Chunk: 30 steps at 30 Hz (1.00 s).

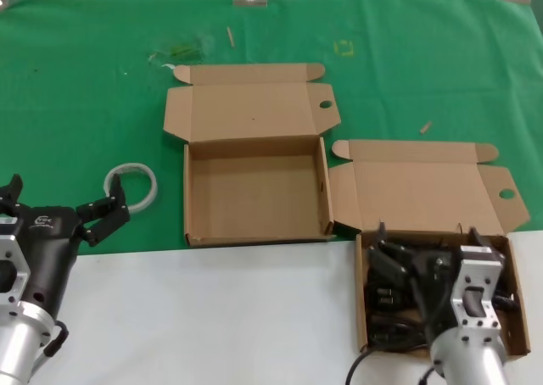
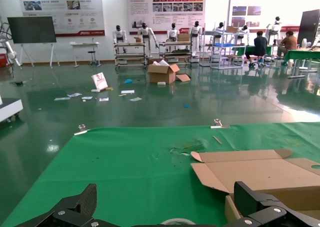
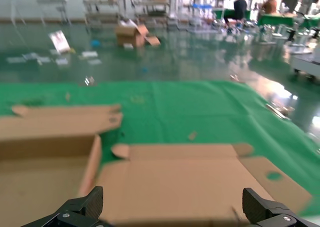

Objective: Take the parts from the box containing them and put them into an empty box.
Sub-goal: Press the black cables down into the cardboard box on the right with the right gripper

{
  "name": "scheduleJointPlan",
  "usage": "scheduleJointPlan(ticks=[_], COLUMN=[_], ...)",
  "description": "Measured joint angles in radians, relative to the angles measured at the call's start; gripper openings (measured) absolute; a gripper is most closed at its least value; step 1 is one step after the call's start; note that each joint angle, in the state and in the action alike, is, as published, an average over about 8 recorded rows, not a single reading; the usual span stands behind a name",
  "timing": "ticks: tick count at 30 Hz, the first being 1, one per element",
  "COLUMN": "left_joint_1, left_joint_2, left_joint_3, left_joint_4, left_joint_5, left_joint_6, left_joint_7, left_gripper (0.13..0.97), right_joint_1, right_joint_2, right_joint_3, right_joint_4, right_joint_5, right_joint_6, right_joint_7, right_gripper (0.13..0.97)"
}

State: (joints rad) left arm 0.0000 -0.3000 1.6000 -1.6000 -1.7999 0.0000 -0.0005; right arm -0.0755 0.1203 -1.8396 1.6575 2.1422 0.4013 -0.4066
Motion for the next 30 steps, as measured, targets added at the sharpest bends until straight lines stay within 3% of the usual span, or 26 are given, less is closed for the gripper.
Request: scheduleJointPlan(ticks=[13, 19, 30], left_joint_1=[0.0, 0.0, 0.0], left_joint_2=[0.0, 0.0, 0.0], left_joint_3=[0.0, 0.0, 0.0], left_joint_4=[0.0, 0.0, 0.0], left_joint_5=[0.0, 0.0, 0.0], left_joint_6=[0.0, 0.0, 0.0], left_joint_7=[0.0, 0.0, 0.0], left_gripper=[0.965, 0.965, 0.965], right_joint_1=[-0.094, -0.077, 0.017], right_joint_2=[0.0, 0.0, 0.0], right_joint_3=[-0.034, -0.035, 0.023], right_joint_4=[0.219, 0.288, 0.312], right_joint_5=[0.288, 0.394, 0.557], right_joint_6=[0.387, 0.533, 0.687], right_joint_7=[-0.478, -0.701, -1.086], right_gripper=[0.966, 0.966, 0.966])
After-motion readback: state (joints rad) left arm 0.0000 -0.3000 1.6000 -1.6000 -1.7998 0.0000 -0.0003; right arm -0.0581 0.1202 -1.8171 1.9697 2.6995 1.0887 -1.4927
